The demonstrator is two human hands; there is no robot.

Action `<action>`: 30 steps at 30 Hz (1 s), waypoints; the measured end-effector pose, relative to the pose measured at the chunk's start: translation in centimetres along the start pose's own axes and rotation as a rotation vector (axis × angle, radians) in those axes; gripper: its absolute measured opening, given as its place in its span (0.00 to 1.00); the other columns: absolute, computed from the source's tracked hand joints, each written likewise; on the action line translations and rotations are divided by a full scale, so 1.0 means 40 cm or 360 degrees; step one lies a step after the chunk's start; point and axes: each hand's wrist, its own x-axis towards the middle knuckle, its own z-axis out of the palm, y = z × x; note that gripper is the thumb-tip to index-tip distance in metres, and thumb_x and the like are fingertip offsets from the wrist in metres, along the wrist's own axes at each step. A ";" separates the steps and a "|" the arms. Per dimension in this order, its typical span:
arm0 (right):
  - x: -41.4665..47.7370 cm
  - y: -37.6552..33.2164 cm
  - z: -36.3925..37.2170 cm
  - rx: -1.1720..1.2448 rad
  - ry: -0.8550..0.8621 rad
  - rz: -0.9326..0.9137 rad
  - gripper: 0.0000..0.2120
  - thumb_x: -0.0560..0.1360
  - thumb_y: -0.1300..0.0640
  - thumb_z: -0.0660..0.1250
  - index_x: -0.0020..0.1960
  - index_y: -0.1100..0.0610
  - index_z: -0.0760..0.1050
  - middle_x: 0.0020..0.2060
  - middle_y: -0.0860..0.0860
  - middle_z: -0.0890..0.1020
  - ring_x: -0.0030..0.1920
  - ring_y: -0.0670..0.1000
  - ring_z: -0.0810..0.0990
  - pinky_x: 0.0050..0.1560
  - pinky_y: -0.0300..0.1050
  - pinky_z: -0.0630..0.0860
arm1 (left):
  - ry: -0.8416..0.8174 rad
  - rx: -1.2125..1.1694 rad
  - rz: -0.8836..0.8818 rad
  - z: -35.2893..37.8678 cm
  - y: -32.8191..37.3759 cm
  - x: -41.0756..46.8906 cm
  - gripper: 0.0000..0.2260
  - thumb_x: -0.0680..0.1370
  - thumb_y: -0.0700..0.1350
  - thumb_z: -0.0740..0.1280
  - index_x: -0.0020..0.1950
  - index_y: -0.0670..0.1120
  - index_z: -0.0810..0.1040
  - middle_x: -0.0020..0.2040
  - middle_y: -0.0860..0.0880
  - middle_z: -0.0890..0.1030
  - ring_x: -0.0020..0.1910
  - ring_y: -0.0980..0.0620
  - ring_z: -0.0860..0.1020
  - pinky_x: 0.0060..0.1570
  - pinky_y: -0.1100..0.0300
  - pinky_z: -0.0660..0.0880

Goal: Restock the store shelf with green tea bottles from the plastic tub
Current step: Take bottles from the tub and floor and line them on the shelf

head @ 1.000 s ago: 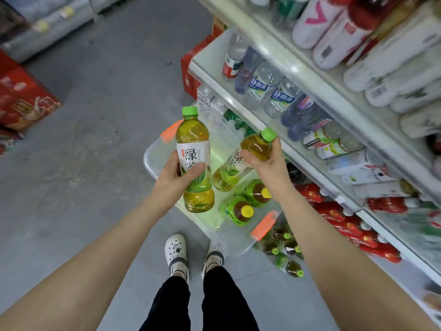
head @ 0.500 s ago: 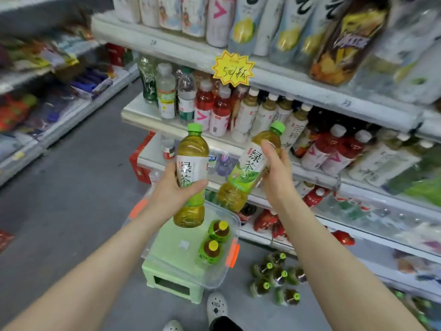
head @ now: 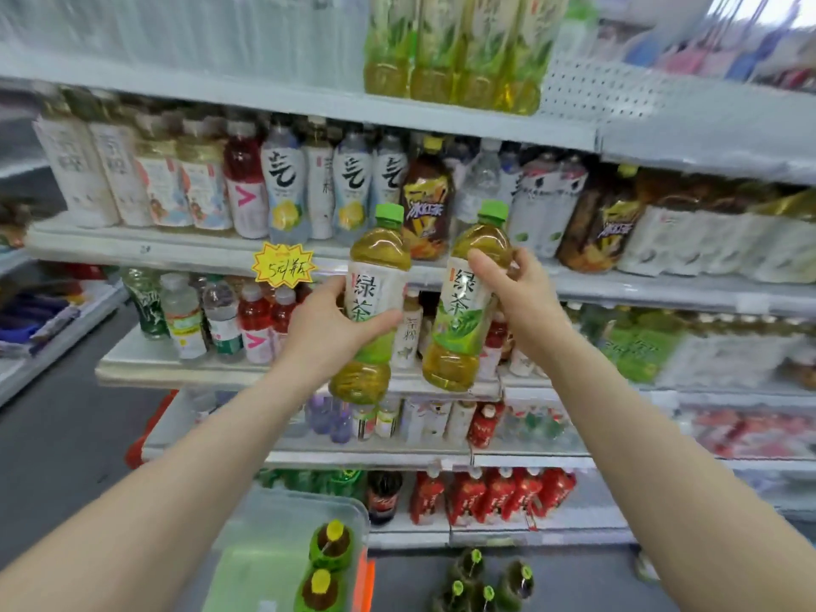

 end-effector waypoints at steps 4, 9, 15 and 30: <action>0.068 -0.112 -0.117 -0.0218 0.0015 -0.0214 0.31 0.63 0.34 0.75 0.58 0.52 0.77 0.49 0.47 0.86 0.49 0.48 0.84 0.54 0.51 0.79 | -0.0018 -0.0039 0.0125 0.039 0.131 0.071 0.22 0.67 0.57 0.78 0.57 0.56 0.75 0.46 0.62 0.79 0.45 0.66 0.76 0.37 0.69 0.71; 0.170 -0.244 -0.246 -0.0257 0.0014 -0.0366 0.28 0.63 0.35 0.76 0.57 0.49 0.78 0.51 0.48 0.85 0.53 0.50 0.84 0.60 0.56 0.77 | 0.0036 0.0007 0.0245 0.073 0.267 0.157 0.22 0.66 0.61 0.76 0.55 0.58 0.74 0.46 0.62 0.79 0.45 0.64 0.77 0.40 0.64 0.73; 0.337 -0.422 -0.409 -0.0251 -0.0033 -0.0611 0.16 0.72 0.47 0.74 0.57 0.48 0.75 0.48 0.44 0.84 0.47 0.43 0.84 0.47 0.42 0.79 | 0.0217 0.0059 0.0360 0.149 0.423 0.286 0.24 0.65 0.62 0.77 0.55 0.56 0.74 0.48 0.59 0.80 0.47 0.59 0.79 0.48 0.55 0.78; 0.734 -0.469 -0.479 -0.0179 -0.0080 -0.0748 0.15 0.75 0.53 0.72 0.60 0.52 0.73 0.56 0.56 0.81 0.55 0.55 0.82 0.58 0.60 0.79 | 0.0456 0.0094 0.0414 0.257 0.546 0.463 0.26 0.65 0.61 0.77 0.58 0.54 0.74 0.49 0.59 0.79 0.46 0.62 0.77 0.43 0.62 0.77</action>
